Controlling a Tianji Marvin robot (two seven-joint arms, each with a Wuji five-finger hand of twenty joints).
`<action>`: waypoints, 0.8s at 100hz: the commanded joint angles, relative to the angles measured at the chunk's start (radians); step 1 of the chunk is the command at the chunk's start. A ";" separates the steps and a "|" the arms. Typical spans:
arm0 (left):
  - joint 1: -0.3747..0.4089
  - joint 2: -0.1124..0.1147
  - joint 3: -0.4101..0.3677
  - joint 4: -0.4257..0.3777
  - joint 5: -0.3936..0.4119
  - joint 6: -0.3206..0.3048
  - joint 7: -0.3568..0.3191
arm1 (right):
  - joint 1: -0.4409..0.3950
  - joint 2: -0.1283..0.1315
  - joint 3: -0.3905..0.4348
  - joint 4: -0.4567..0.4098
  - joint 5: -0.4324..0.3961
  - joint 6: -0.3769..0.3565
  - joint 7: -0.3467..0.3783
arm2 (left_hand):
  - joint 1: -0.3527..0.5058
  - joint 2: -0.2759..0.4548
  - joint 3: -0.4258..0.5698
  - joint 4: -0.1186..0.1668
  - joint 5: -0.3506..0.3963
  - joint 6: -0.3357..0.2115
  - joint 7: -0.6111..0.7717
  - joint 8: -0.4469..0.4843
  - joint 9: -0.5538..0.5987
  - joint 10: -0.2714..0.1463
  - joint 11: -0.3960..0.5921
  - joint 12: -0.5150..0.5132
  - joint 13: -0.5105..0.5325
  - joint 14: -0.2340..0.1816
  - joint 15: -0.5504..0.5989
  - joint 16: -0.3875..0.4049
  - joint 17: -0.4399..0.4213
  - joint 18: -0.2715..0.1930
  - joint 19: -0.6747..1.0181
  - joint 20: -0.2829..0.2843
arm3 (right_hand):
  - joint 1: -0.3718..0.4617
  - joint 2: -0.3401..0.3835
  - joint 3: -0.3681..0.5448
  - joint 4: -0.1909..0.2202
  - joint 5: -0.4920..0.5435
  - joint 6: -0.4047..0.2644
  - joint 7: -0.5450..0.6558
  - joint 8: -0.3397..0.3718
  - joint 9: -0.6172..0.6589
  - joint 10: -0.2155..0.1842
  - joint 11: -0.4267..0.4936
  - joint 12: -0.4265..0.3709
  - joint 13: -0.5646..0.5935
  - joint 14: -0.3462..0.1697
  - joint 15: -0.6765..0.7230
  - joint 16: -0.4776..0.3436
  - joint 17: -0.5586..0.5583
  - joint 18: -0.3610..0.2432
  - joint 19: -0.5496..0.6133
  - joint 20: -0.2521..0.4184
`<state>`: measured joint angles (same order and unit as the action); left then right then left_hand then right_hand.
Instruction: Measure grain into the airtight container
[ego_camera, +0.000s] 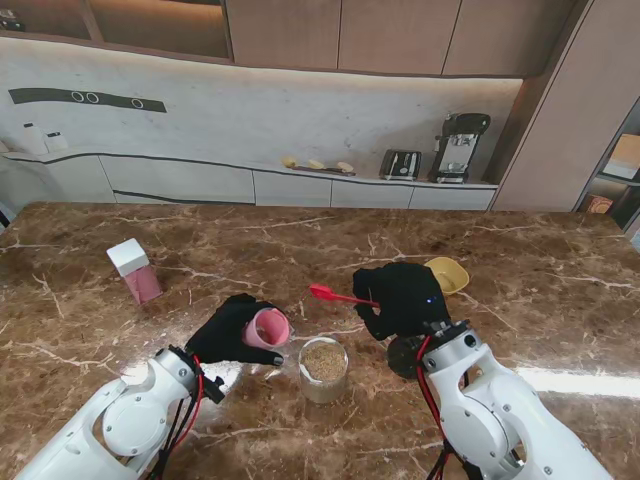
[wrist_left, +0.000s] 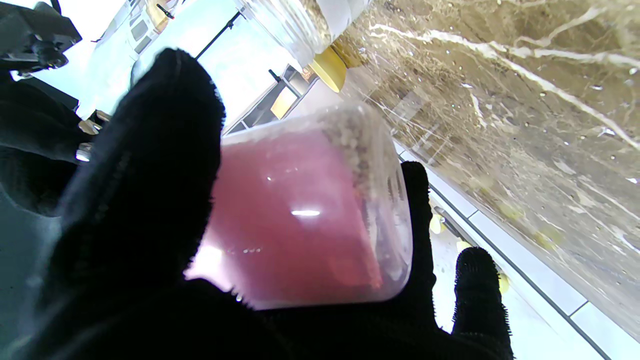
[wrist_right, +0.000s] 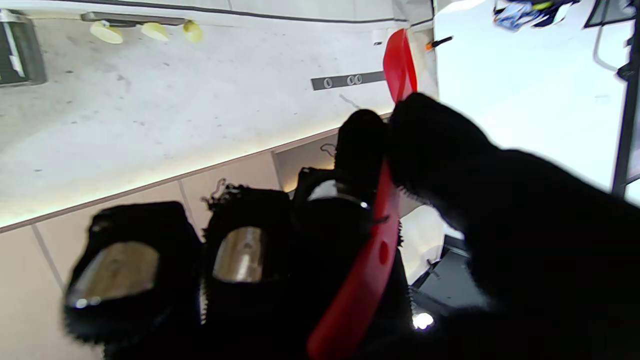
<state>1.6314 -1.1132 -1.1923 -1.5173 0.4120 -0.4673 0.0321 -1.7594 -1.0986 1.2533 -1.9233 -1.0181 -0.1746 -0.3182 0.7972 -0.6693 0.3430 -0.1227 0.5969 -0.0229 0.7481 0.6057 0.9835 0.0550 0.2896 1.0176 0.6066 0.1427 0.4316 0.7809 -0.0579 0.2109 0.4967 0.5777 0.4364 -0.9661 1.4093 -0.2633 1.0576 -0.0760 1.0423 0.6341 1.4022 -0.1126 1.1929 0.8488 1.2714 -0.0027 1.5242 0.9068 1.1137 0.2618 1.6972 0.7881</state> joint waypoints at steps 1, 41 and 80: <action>0.006 -0.003 -0.001 -0.002 0.001 0.001 0.006 | -0.009 -0.008 0.020 0.019 0.030 0.031 0.000 | 0.108 0.191 0.299 -0.036 0.186 -0.271 0.149 0.023 0.108 -0.109 0.024 0.017 -0.019 -0.020 -0.033 -0.006 -0.019 -0.003 -0.023 0.006 | 0.030 0.002 0.161 0.028 0.052 -0.093 0.054 0.026 0.047 -0.019 0.037 -0.006 0.045 -0.040 0.028 0.026 0.033 0.019 0.068 -0.016; 0.005 -0.003 -0.007 -0.017 -0.001 -0.008 0.009 | 0.038 -0.048 0.110 0.105 0.239 0.200 -0.012 | 0.105 0.188 0.303 -0.037 0.187 -0.273 0.148 0.020 0.111 -0.115 0.022 0.013 -0.017 -0.022 -0.034 -0.007 -0.019 -0.003 -0.020 0.007 | 0.040 0.000 0.160 0.026 0.049 -0.078 0.056 0.023 0.047 -0.008 0.034 -0.008 0.044 -0.029 0.028 0.025 0.031 0.036 0.064 -0.016; 0.006 -0.010 -0.010 -0.039 -0.008 -0.015 0.029 | 0.194 -0.086 0.136 0.298 0.443 0.417 -0.009 | 0.105 0.188 0.307 -0.038 0.186 -0.272 0.150 0.018 0.110 -0.115 0.021 0.013 -0.018 -0.023 -0.036 -0.008 -0.018 -0.003 -0.019 0.006 | 0.049 -0.005 0.160 0.025 0.050 -0.064 0.060 0.018 0.047 0.003 0.034 -0.008 0.044 -0.017 0.030 0.024 0.031 0.048 0.066 -0.014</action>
<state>1.6377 -1.1174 -1.2083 -1.5557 0.4067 -0.4788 0.0550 -1.5867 -1.1758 1.3752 -1.6675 -0.5930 0.2084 -0.3389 0.7972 -0.6693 0.3430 -0.1227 0.5970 -0.0229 0.7481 0.6057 0.9836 0.0550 0.2896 1.0176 0.6066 0.1427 0.4314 0.7810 -0.0580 0.2110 0.4967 0.5777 0.4365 -0.9661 1.4094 -0.2633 1.0577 -0.0757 1.0423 0.6344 1.4022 -0.1111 1.1929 0.8488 1.2714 0.0002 1.5242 0.9068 1.1138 0.2735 1.6972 0.7881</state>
